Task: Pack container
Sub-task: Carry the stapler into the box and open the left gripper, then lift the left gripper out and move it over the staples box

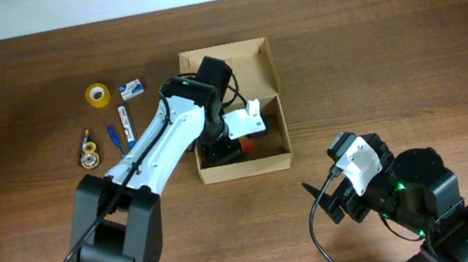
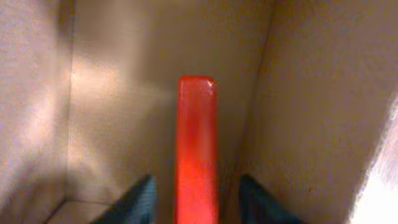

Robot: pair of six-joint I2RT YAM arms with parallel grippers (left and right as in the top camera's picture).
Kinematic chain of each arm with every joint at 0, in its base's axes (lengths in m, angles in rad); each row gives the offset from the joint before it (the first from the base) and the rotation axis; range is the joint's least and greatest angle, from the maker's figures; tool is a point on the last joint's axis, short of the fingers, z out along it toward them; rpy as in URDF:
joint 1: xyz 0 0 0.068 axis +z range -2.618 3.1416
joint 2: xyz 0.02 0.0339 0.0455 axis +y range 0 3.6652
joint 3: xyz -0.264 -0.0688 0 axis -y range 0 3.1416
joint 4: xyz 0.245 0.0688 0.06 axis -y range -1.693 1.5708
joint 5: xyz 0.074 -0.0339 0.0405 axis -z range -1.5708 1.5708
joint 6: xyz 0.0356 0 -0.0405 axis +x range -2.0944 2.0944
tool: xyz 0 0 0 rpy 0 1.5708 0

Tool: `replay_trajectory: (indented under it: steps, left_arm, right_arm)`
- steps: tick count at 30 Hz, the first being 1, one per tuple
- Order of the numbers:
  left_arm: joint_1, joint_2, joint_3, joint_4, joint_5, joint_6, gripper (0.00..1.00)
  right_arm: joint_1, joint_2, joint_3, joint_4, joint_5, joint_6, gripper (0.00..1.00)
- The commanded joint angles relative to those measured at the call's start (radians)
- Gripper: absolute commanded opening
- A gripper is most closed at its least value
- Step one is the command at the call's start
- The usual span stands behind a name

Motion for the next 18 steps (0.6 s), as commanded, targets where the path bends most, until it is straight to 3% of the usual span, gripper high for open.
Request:
replay_trajectory:
  steps: [1, 11, 18]
  left_arm:
    - [0.001, 0.001, 0.007, -0.012, 0.003, 0.013, 0.52]
    - [0.001, -0.004, 0.026, -0.013, -0.074, 0.001, 0.51]
    - [0.001, -0.027, 0.216, -0.084, -0.083, -0.082, 0.47]
  right_arm:
    - [0.008, 0.001, -0.004, 0.003, 0.010, -0.004, 0.99]
    - [0.008, 0.001, -0.004, 0.003, 0.010, -0.004, 0.99]
    - [0.008, 0.001, -0.004, 0.003, 0.010, -0.004, 0.99]
